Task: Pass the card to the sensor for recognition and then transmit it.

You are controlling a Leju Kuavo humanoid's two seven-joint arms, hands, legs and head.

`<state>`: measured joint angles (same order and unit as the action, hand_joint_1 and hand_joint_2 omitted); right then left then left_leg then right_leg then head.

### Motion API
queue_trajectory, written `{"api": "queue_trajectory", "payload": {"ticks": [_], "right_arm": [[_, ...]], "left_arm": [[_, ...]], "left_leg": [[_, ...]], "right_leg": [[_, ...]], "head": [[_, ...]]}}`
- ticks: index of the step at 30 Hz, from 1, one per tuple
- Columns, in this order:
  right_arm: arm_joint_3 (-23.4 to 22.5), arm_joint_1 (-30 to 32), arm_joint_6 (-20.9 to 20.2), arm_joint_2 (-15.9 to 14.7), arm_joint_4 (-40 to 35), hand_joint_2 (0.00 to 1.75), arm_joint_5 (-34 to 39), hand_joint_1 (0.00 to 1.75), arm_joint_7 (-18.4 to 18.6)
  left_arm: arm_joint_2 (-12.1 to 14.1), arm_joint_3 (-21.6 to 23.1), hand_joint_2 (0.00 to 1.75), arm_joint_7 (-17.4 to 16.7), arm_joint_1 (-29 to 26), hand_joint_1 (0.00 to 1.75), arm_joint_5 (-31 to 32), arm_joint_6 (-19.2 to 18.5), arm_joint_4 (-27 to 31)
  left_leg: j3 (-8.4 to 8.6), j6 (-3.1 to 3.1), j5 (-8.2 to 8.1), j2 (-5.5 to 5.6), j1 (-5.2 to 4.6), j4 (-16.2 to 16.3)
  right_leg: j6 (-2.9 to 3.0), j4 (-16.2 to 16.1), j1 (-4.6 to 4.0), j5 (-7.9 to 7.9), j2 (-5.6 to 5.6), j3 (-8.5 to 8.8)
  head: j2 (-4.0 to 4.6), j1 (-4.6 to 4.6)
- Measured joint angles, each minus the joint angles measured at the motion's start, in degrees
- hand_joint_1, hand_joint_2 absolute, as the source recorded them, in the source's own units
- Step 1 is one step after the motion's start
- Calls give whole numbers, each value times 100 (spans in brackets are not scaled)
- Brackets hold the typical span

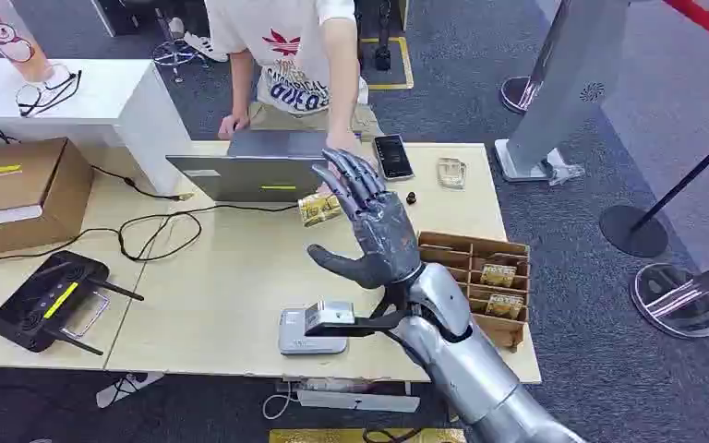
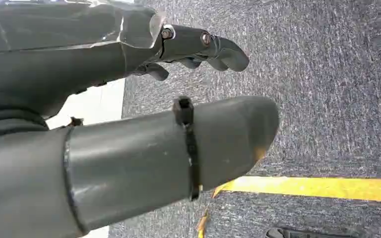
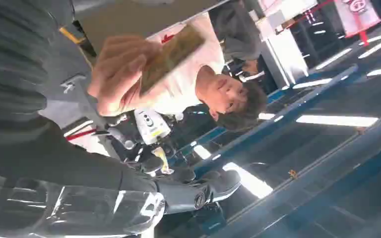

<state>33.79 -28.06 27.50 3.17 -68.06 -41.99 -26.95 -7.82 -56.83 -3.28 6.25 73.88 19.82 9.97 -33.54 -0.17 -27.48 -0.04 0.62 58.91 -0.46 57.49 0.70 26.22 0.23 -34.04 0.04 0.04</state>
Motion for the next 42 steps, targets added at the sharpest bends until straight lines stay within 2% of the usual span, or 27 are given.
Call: {"api": "queue_trajectory", "payload": {"ticks": [7, 8, 10, 11, 13, 14, 17, 22, 24, 28, 32, 38, 39, 42], "right_arm": [[7, -253, 190, -13, 347, 175, -96, 0, 68], [7, -281, 223, -20, 385, 175, -96, 10, 70], [4, -316, 291, -37, 441, 175, -92, 16, 98], [4, -322, 315, -42, 461, 175, -90, 106, 111], [2, -325, 354, -55, 496, 175, -87, 145, 120], [2, -325, 356, -61, 513, 175, -85, 157, 122], [0, -329, 350, -66, 557, 175, -85, 171, 122], [2, -360, 337, -66, 603, 175, -85, 169, 118], [7, -370, 326, -65, 616, 175, -85, 161, 107], [7, -394, 310, -61, 636, 175, -85, 164, 96], [9, -436, 269, -57, 649, 175, -77, 159, 66], [11, -470, 269, -52, 697, 175, -15, 164, 7], [11, -470, 269, -48, 701, 175, 26, 171, -2], [11, -476, 194, -39, 723, 175, 208, 175, -89]], "left_arm": [[0, 0, 0, 28, -1, 0, 0, 2, 0], [-2, 0, 0, 31, -1, 0, 4, 2, 0], [-2, 0, 0, 35, -1, 0, 37, 2, 0], [-2, 0, 0, 35, 0, 0, 46, 0, 0], [-2, 0, 0, 28, 2, 0, 70, 0, 0], [-2, 0, 0, 22, 2, 0, 72, -2, 0], [0, 0, 0, 2, 0, 0, 61, -11, 0], [13, 0, 0, 28, -13, 0, -7, -20, 0], [24, -11, 0, 42, -19, 0, -26, -20, 0], [35, -50, 0, 85, -46, 0, -81, -15, 0], [37, -85, 0, 109, -84, 0, -114, -15, 0], [63, -90, 0, 133, -108, 0, -122, -15, 0], [74, -90, 0, 144, -109, 0, -127, -15, 0], [83, -90, 0, 151, -109, 0, -131, -15, 0]], "left_leg": [[1, 0, 0, 0, 0, 0], [1, 0, 0, 0, 0, 0], [1, 0, 0, 0, 0, 1], [1, 0, 0, 0, 0, 1], [1, 0, 0, 0, 0, 1], [1, 0, 0, 0, 0, 1], [0, 0, 0, 0, 0, 1], [0, 0, 0, 0, 0, 0], [0, 0, 0, 1, 0, 0], [-1, 0, 0, 1, 0, 0], [-2, 0, 0, 1, 0, 0], [-2, 0, 0, 1, 0, 0], [-2, 0, 0, 1, 0, 0], [-2, 0, 0, 1, 0, 0]], "right_leg": [[0, 0, 0, 0, 0, 0], [0, 0, 0, 0, 0, 0], [0, 0, 0, 0, 0, -1], [0, 0, 0, 0, 0, -1], [0, 0, 0, 0, -1, -1], [0, 0, 0, 0, -1, -1], [0, 0, 0, 0, -1, -1], [0, 0, 0, 0, 0, 0], [0, 0, 0, 0, 0, 0], [0, 0, 0, 0, 0, 0], [0, 0, 0, 0, 1, 0], [0, 0, 0, 0, 1, 0], [0, 0, 0, 0, 1, 0], [0, 0, 0, 0, 1, 0]], "head": [[0, 0], [0, 0], [0, -2], [0, 0], [0, 0], [0, 0], [0, 0], [0, 0], [0, 0], [0, 0], [0, 0], [0, 0], [0, 0], [0, 0]]}}
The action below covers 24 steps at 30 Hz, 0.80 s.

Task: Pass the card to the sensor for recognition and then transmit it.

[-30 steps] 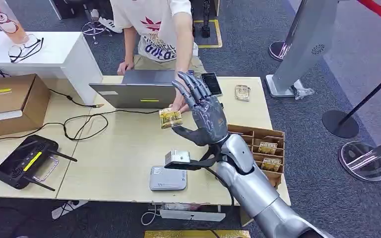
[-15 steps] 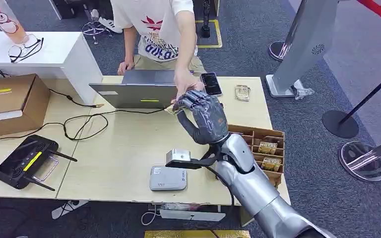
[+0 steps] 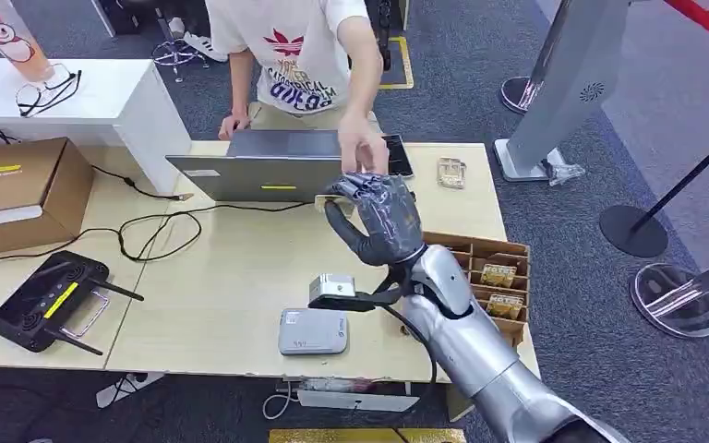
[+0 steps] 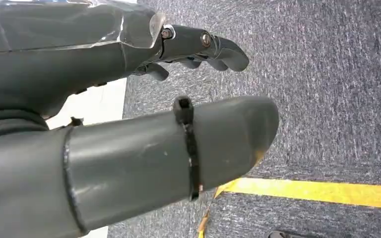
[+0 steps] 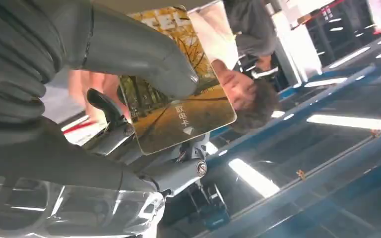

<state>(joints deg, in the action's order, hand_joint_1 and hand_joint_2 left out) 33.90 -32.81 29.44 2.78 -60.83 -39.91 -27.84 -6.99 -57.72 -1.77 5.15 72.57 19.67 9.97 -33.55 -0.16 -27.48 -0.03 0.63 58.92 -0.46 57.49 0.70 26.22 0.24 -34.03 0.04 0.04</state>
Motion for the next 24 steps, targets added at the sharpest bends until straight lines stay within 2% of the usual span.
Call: {"api": "queue_trajectory", "payload": {"ticks": [7, 13, 18, 21, 24], "right_arm": [[0, -2, -523, 9, -2, 175, 720, 175, -232], [-55, 37, -2086, 13, -186, 175, 2477, 175, -453], [-131, 93, -2954, 13, -345, 175, 3367, 175, -420], [-131, 127, -3614, 11, -378, 175, 3948, 175, -308], [-98, 179, -4066, 11, -365, 175, 4269, 175, -212]], "left_arm": [[4, -7, 0, 11, -3, 0, -7, -7, 0], [26, -61, 0, 48, -6, 0, -7, -28, -2], [52, -98, 0, 52, -6, 0, -7, -74, -7], [59, -107, 0, 48, -4, 0, -7, -98, -9], [70, -138, 0, 39, -5, 0, -9, -120, -9]], "left_leg": [[0, 0, 0, 0, 0, 0], [0, 0, 0, 0, 0, 0], [1, 0, 0, 0, 0, 0], [1, 0, 0, -1, 0, 0], [0, 0, 0, 0, 0, 0]], "right_leg": [[0, 0, 0, 0, 0, 0], [0, 0, 0, 0, 0, -1], [0, 0, 0, 0, 0, -1], [0, 0, 0, 0, -1, -1], [0, 0, 0, 0, 0, -1]], "head": [[0, 0], [0, 0], [0, 0], [0, 0], [0, 0]]}}
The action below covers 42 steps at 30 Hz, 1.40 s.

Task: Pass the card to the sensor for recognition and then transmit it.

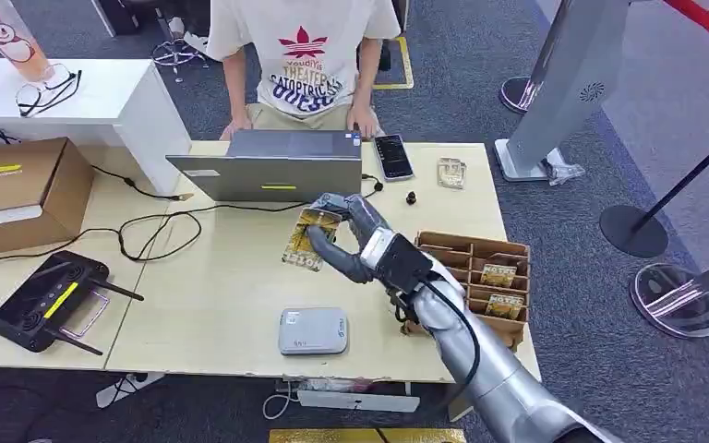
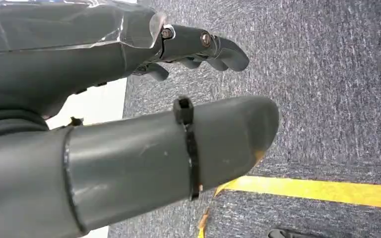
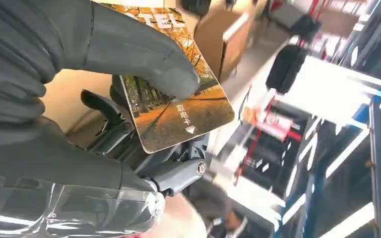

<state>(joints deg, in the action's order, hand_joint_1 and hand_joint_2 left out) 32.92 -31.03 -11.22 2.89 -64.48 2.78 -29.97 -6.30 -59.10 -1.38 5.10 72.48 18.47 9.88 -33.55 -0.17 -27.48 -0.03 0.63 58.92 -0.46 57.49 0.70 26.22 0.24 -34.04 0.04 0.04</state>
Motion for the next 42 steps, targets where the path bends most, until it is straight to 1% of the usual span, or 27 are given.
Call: {"api": "queue_trajectory", "payload": {"ticks": [2, 5, 11, 17, 22, 31, 36, 42], "right_arm": [[96, 28, -257, 0, 46, 175, 150, 175, 61], [284, 94, -448, 0, 166, 175, 249, 175, 74], [727, 131, -662, 7, 649, 175, 334, 175, 149], [1082, 147, -585, 114, 1264, 175, 489, 175, 147], [1231, 142, -502, 181, 1736, 175, 575, 175, 166], [1294, 110, -282, 280, 2415, 175, 686, 175, 168], [1294, 109, -93, 299, 2739, 175, 710, 175, 168], [1287, 112, 35, 302, 3057, 175, 808, 175, 168]], "left_arm": [[7, -9, 0, 0, 0, 0, -22, 0, 0], [13, -15, 0, 22, -1, 0, -33, 0, 0], [11, -44, 0, 31, 6, 0, 24, 0, -2], [9, -44, 0, -26, 28, 0, 72, 4, -2], [9, -50, 0, -26, 22, 0, 66, 18, -2], [9, -105, 0, 7, 12, 0, 61, 33, -4], [9, -107, 0, 33, 11, 0, 72, 33, -4], [9, -107, 0, 42, 5, 0, 87, 33, -4]], "left_leg": [[0, 0, 0, -1, 0, 0], [0, 0, 0, 0, 0, 0], [0, 0, 0, 0, 0, 0], [0, 0, 0, 0, 0, 0], [-1, 0, 0, 0, 0, 0], [0, 0, 0, 0, 0, 0], [0, 0, 0, 0, 0, 0], [0, 0, 0, 0, 0, 0]], "right_leg": [[0, 0, 0, 0, -1, 0], [0, 0, 0, 0, 0, 0], [0, 0, 0, 0, 0, 0], [0, 0, 0, 0, 0, 0], [0, 0, 0, 0, 0, 0], [0, 0, 0, 0, 0, 0], [0, 0, 0, 0, 0, 0], [0, 0, 0, 0, 0, 0]], "head": [[0, 0], [0, 0], [0, 0], [0, 0], [0, 0], [0, 0], [0, 0], [0, 0]]}}
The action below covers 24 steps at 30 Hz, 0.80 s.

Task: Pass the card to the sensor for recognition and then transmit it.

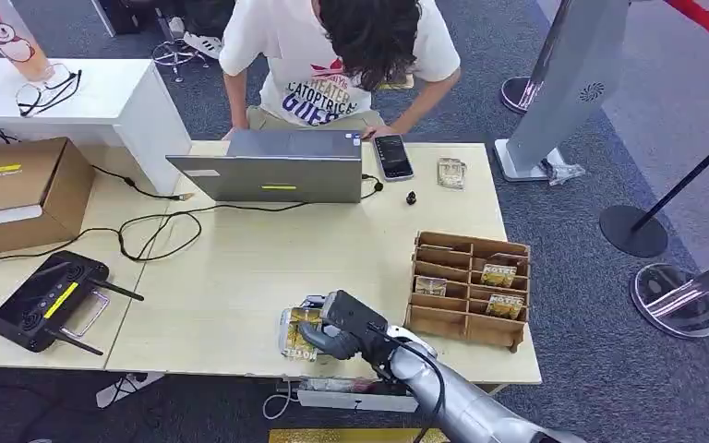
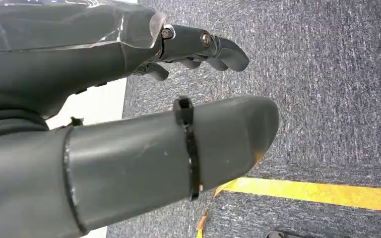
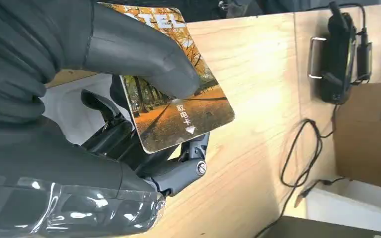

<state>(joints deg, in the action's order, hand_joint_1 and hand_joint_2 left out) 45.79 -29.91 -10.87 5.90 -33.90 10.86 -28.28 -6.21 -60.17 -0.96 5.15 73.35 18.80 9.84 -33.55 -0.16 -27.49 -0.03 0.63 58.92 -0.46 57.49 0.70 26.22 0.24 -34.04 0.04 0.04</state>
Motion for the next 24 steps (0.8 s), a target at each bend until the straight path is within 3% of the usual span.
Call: {"api": "queue_trajectory", "payload": {"ticks": [14, 24], "right_arm": [[-214, 8, 147, 52, 182, 175, 210, 175, -122], [-339, 6, 297, 149, -229, 175, 182, 175, -219]], "left_arm": [[0, -11, 0, 13, -22, 0, 39, -4, -2], [0, -39, 0, -24, -37, 0, 59, -9, -2]], "left_leg": [[0, 0, 0, 0, 0, 0], [0, 0, 0, -1, 0, 0]], "right_leg": [[0, 0, 0, 0, 0, 0], [0, 0, 0, 0, -1, 0]], "head": [[0, 0], [0, 0]]}}
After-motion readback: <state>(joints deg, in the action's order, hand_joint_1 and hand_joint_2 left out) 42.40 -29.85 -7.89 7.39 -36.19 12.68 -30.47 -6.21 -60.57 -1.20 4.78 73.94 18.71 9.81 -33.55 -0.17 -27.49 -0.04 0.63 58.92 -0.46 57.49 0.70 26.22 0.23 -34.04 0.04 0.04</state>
